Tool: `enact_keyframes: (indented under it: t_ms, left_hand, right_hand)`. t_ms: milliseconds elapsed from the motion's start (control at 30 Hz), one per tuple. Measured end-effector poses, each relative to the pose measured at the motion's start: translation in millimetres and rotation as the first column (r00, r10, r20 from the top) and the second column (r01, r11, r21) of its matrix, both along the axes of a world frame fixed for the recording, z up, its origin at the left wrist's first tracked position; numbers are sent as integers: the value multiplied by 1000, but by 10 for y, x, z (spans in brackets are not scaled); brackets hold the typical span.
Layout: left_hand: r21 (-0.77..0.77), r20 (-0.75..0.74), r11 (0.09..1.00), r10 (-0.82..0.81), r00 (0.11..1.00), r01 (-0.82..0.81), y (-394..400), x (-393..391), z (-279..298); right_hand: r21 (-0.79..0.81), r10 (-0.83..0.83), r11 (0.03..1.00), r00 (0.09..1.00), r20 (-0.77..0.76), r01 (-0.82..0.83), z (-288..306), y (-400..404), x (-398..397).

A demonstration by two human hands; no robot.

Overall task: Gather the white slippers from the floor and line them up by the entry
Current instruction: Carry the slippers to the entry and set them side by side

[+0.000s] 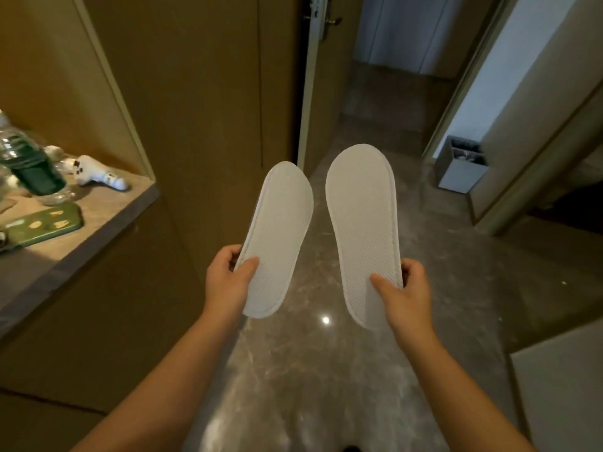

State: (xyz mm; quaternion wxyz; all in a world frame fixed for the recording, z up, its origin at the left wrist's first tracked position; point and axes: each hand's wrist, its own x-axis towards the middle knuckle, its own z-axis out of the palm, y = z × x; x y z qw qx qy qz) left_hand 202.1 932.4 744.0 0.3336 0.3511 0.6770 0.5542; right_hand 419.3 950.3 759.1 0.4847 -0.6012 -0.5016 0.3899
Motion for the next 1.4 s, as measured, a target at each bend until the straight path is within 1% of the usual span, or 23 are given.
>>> enact_keyframes:
  t_ms: [67,200,267,333,400,533,667,800,867,1000,1100,1267,1333,1400]
  left_hand:
    - [-4,-8,1000,13,1000,-13,325,85,-91]
    - [-26,-54,994,107,993,-108,973,277,-315]
    - [-31,-44,979,198,979,-199,1245,416,-433]
    - [-47,8,950,309,951,-308,1433,566,-548]
    - [-104,48,911,406,913,-400,1538,682,-654]
    - [-225,68,817,556,828,-530,1628,718,-862]
    - [-288,77,711,685,724,-642,1736,590,-1171]
    - [-365,101,654,736,670,-663,1868,378,-1584]
    - [-395,93,638,744,662,-661,1943,260,-1818]
    - [-449,74,590,773,630,-671,2082,96,-2375]
    - [-467,56,543,806,590,-698,2216,22,-2951]
    - [-478,76,487,852,518,-731,2445,32,-4130]
    - [-483,90,481,858,505,-732,2523,56,-4668]
    - [-495,86,481,856,510,-723,2590,78,-5220]
  right_hand:
    - [-12,22,1000,1000,-2,-22,-94,381,89]
    - [-57,148,988,989,17,-147,-287,1273,274]
    - [-79,219,973,975,27,-217,-379,1743,337]
    - [-114,301,949,953,36,-295,-461,2153,368]
    - [-172,384,912,923,36,-372,-569,2452,366]
    - [-291,549,807,835,48,-514,-839,2855,184]
    - [-367,655,715,753,56,-595,-1203,3105,-147]
    - [-439,690,664,722,50,-605,-1671,3308,-498]
    - [-470,707,639,706,47,-609,-1935,3410,-667]
    - [-519,742,594,668,57,-615,-2573,3578,-895]
    - [-559,764,560,642,62,-612,-3185,3718,-1011]
    - [-616,814,486,578,61,-620,-4392,3958,-1119]
    - [-626,822,481,563,81,-613,-4924,4049,-1132]
    - [-626,821,492,562,103,-605,-5464,4154,-1141]
